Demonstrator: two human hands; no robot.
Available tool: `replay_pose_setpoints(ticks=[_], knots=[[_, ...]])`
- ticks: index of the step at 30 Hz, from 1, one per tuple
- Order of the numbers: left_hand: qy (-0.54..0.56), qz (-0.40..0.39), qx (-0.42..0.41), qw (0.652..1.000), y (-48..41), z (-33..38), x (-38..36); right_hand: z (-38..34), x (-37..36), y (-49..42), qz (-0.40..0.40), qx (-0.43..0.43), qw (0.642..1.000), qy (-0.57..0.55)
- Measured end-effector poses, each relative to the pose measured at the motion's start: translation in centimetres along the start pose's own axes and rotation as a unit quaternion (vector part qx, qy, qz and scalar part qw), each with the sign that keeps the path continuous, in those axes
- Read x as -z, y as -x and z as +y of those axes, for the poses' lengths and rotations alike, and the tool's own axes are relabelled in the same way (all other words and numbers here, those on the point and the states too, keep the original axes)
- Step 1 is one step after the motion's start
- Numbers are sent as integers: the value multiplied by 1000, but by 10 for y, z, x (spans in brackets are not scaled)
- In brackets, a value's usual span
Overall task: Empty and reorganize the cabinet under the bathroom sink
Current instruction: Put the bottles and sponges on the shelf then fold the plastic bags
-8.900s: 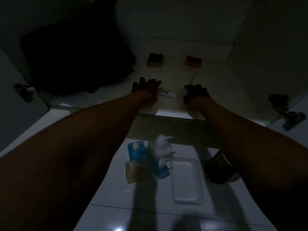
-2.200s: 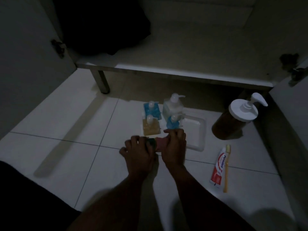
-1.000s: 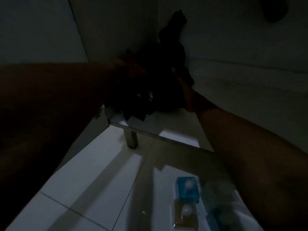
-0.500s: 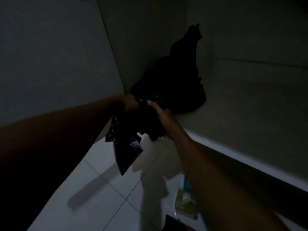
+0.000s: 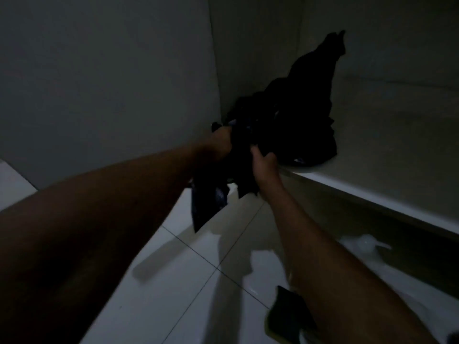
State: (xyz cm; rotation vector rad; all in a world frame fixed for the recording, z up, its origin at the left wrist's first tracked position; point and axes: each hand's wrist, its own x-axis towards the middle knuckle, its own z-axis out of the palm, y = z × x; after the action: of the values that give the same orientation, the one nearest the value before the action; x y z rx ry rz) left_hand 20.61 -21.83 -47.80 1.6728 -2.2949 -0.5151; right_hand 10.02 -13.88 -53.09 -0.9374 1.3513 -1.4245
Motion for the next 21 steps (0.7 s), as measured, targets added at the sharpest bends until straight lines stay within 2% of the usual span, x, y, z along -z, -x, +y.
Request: replay_pose_setpoints(ticks=[4, 7, 8, 13, 17, 21], knots=[[88, 32, -50, 994, 6, 39, 14, -40, 9, -17, 63, 10, 997, 37], [113, 11, -75, 991, 17, 44, 20, -44, 16, -4, 87, 41, 994, 60], [113, 15, -96, 989, 27, 44, 21, -41, 16, 2, 81, 50, 993, 66], [141, -3, -84, 986, 91, -8, -17, 17, -5, 55, 14, 72, 989, 126], [154, -42, 17, 987, 156, -57, -70, 88, -21, 107, -32, -17, 985, 170], [111, -121, 45, 985, 201, -94, -103, 139, -29, 147, -54, -121, 976, 173]])
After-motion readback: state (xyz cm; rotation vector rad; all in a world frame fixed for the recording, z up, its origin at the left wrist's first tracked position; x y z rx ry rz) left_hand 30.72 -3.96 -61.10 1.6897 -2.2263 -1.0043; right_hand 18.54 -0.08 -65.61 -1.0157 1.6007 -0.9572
